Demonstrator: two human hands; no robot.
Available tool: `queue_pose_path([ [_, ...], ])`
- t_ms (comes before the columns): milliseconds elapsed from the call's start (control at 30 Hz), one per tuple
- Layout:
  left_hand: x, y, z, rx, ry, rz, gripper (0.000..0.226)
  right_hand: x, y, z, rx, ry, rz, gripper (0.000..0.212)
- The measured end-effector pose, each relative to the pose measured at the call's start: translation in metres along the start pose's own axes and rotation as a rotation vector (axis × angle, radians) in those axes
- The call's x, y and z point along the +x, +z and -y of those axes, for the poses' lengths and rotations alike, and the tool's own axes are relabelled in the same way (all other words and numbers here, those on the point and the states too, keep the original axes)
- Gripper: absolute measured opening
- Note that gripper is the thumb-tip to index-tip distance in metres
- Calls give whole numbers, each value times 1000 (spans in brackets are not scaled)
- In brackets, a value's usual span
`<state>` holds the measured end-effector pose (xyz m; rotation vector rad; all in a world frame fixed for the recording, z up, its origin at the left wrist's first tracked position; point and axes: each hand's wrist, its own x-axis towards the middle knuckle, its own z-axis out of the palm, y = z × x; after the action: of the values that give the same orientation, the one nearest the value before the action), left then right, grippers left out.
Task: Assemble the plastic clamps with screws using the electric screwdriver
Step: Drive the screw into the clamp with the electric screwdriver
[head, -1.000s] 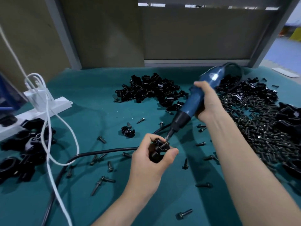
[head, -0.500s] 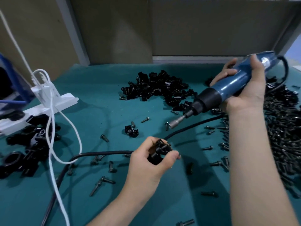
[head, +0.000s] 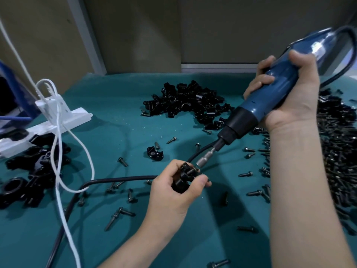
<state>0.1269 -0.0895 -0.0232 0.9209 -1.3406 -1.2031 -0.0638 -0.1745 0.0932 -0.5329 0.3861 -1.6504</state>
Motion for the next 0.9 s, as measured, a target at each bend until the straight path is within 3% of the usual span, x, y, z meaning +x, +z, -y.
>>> queue_pose_path([
  [267,2,1,-1,-84,-19,-15,34,-1,7,-9,3,12,2,16],
  [433,2,1,1,-58,-32,-1,25,-2,8,-6,-25,-33,-22,15],
  [700,4,-1,-1,-54,-81,-56,55,-2,9,-6,-26,-37,-17,15],
  [900,3,1,-6,-128,-61,-10,39,-2,8,-6,-30,-27,-2,15],
])
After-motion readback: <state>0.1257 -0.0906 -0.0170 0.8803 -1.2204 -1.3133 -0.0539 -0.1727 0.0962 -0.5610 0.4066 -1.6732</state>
